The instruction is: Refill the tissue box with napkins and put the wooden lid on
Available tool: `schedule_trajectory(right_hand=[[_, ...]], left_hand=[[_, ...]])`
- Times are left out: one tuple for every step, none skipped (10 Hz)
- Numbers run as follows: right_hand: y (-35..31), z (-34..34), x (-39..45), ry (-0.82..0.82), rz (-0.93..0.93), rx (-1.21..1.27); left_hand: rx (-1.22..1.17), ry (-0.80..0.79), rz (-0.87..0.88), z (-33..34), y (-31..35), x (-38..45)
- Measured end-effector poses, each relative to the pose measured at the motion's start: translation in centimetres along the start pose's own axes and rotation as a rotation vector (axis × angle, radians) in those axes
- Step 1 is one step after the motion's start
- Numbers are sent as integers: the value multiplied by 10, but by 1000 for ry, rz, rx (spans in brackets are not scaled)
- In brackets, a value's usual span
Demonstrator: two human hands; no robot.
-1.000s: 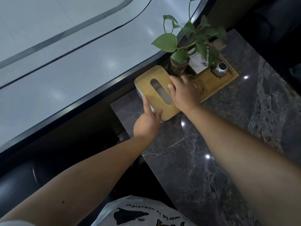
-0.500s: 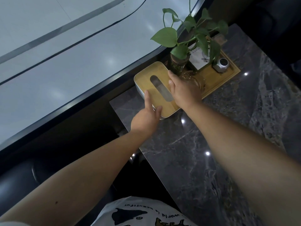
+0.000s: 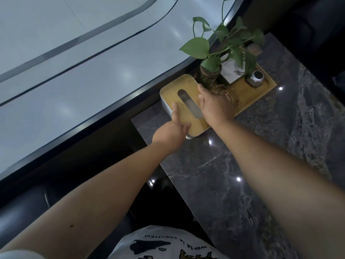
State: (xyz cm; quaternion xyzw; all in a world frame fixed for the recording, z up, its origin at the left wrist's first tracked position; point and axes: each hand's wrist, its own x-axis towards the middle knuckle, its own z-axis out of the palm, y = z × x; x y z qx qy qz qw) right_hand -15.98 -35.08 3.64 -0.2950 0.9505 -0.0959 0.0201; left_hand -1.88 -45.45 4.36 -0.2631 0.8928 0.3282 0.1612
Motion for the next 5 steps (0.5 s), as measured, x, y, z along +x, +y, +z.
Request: schedule_trajectory(right_hand=[[-1,1,0,6,-2,-1],[1,1,1,-8,8,0],[4,0,2,-46,11,43],[0,-15,-1,-62,42,86],[7,-29,-16,0,34,130]], left_hand=[[-22,-37,31,-4,-1,2],[-65,-89,75,-11,-4,5],[-35,-112,115,-17,-9,8],[25,-100,78,-29,-11,6],[97,20,119,-41,-13,4]])
